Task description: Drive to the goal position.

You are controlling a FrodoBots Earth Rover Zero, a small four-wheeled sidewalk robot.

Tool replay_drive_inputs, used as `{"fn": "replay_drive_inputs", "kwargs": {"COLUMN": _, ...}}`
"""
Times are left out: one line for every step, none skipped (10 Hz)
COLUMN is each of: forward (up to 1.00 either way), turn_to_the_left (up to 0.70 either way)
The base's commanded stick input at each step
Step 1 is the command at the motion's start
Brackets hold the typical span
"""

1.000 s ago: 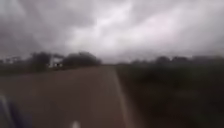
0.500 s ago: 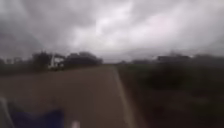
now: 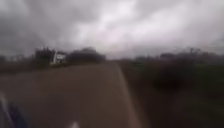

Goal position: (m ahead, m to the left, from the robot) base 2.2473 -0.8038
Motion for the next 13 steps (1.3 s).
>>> {"fn": "replay_drive_inputs", "kwargs": {"forward": 0.85, "turn_to_the_left": -0.07}}
{"fn": "replay_drive_inputs", "kwargs": {"forward": 0.85, "turn_to_the_left": -0.22}}
{"fn": "replay_drive_inputs", "kwargs": {"forward": 0.85, "turn_to_the_left": -0.34}}
{"fn": "replay_drive_inputs", "kwargs": {"forward": 0.85, "turn_to_the_left": -0.34}}
{"fn": "replay_drive_inputs", "kwargs": {"forward": 0.85, "turn_to_the_left": -0.34}}
{"fn": "replay_drive_inputs", "kwargs": {"forward": 0.85, "turn_to_the_left": -0.34}}
{"fn": "replay_drive_inputs", "kwargs": {"forward": 0.85, "turn_to_the_left": -0.17}}
{"fn": "replay_drive_inputs", "kwargs": {"forward": 0.85, "turn_to_the_left": 0.0}}
{"fn": "replay_drive_inputs", "kwargs": {"forward": 0.85, "turn_to_the_left": 0.0}}
{"fn": "replay_drive_inputs", "kwargs": {"forward": 0.85, "turn_to_the_left": 0.0}}
{"fn": "replay_drive_inputs", "kwargs": {"forward": 0.85, "turn_to_the_left": 0.0}}
{"fn": "replay_drive_inputs", "kwargs": {"forward": 0.85, "turn_to_the_left": -0.09}}
{"fn": "replay_drive_inputs", "kwargs": {"forward": 0.85, "turn_to_the_left": -0.34}}
